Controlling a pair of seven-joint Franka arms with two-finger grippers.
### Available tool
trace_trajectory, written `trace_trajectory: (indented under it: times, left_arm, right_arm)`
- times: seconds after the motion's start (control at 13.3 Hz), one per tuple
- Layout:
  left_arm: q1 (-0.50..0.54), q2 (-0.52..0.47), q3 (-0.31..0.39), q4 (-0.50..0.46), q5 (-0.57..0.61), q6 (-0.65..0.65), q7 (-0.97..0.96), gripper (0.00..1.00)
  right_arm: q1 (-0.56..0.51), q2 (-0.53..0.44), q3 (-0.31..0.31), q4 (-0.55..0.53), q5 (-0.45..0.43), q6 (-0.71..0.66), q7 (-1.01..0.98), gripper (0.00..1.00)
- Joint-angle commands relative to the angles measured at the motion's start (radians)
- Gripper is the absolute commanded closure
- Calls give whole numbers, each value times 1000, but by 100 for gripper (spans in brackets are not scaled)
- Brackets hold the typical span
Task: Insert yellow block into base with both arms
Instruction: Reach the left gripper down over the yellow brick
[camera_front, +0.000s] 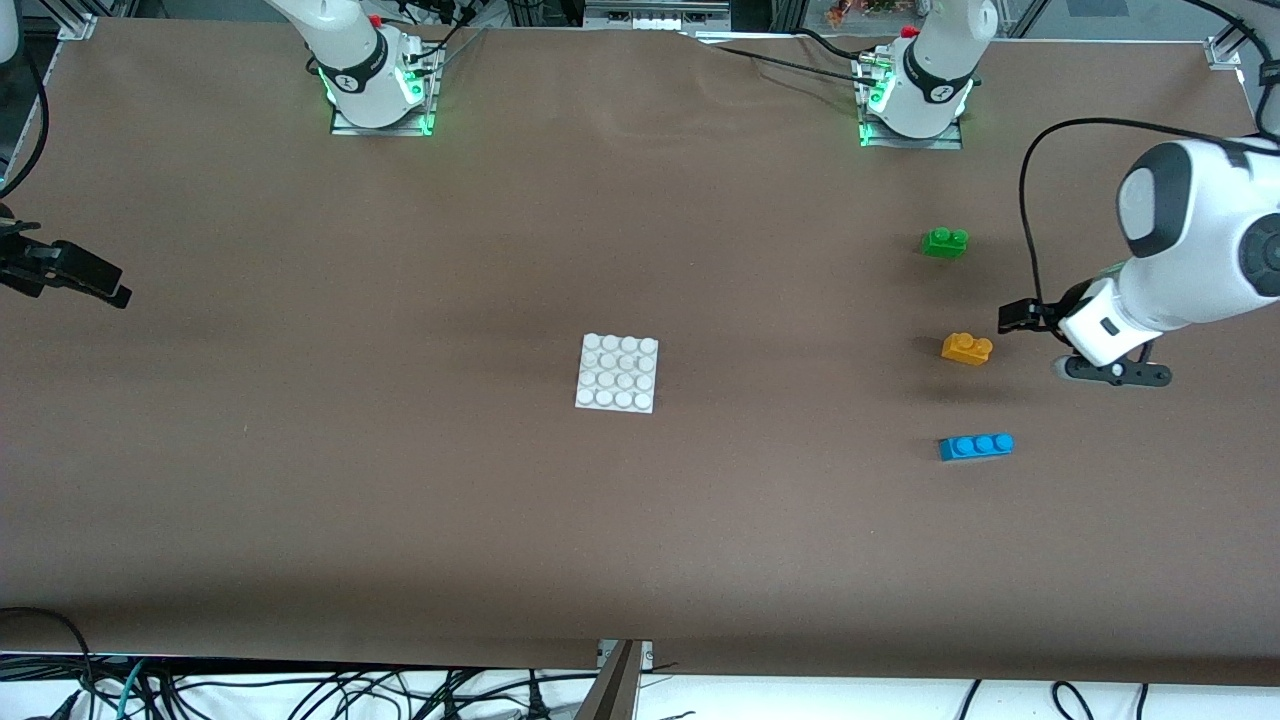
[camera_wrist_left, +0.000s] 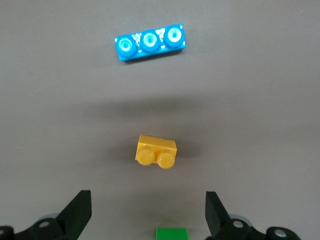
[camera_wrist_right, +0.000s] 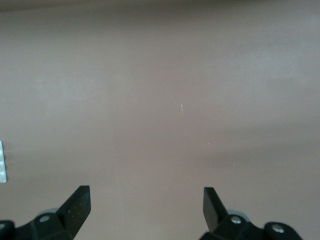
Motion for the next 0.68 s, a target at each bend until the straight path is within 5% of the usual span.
trace_trajectory:
  times: [0.0, 0.6]
  left_arm:
    - [16, -11, -5, -134, -17, 169, 56, 0]
    - [45, 107, -8, -199, -28, 364, 129, 0]
  right_arm:
    - [-10, -16, 9, -12, 8, -8, -13, 0]
    - [-10, -11, 9, -11, 8, -8, -13, 0]
